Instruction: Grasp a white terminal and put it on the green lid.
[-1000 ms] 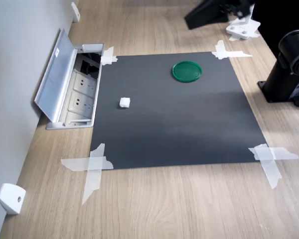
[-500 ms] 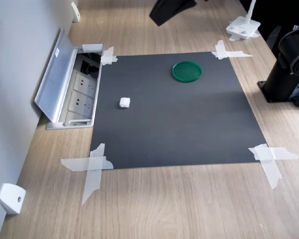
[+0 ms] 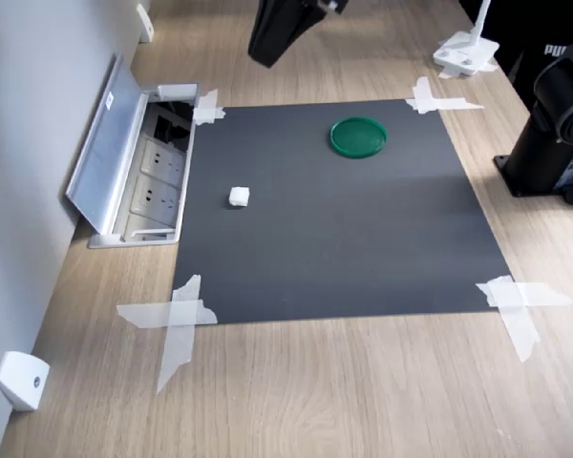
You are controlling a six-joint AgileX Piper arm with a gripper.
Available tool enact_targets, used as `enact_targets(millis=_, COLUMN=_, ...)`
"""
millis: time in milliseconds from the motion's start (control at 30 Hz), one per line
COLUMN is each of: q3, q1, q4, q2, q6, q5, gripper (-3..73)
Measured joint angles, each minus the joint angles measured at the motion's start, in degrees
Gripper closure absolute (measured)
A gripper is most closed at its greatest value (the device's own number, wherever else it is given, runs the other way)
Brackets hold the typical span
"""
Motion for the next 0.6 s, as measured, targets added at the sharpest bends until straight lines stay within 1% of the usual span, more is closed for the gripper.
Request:
enact_targets(millis=67, q3=-2.23, q1=0.0, q4=-1.56, q2=2.76, q6=-1.12, q5=2.49, gripper=67.6)
enact_targets(millis=133, q3=-4.76, q1=0.0, q4=-2.79, q2=5.41, q6=-4.06, q5=5.64, gripper=63.1)
enact_targets(millis=200, q3=-6.94, q1=0.0, q4=-3.61, q2=7.46, q6=-7.47, q5=8.1, gripper=56.6)
enact_targets(millis=300, q3=-10.18, q1=0.0, q4=-4.62, q2=9.7, q6=-9.4, q5=10.41, gripper=41.1)
enact_targets(millis=400, q3=-13.15, q1=0.0, q4=-5.35, q2=11.35, q6=-7.75, q5=10.62, gripper=24.0)
enact_targets(millis=467, q3=-14.86, q1=0.0, q4=-5.58, q2=12.4, q6=-5.57, q5=10.93, gripper=15.2)
enact_targets(millis=533, q3=-16.76, q1=0.0, q4=-5.58, q2=13.53, q6=-1.98, q5=11.82, gripper=8.0)
enact_targets(millis=600, q3=-18.49, q1=0.0, q4=-5.63, q2=14.62, q6=1.96, q5=12.88, gripper=4.3)
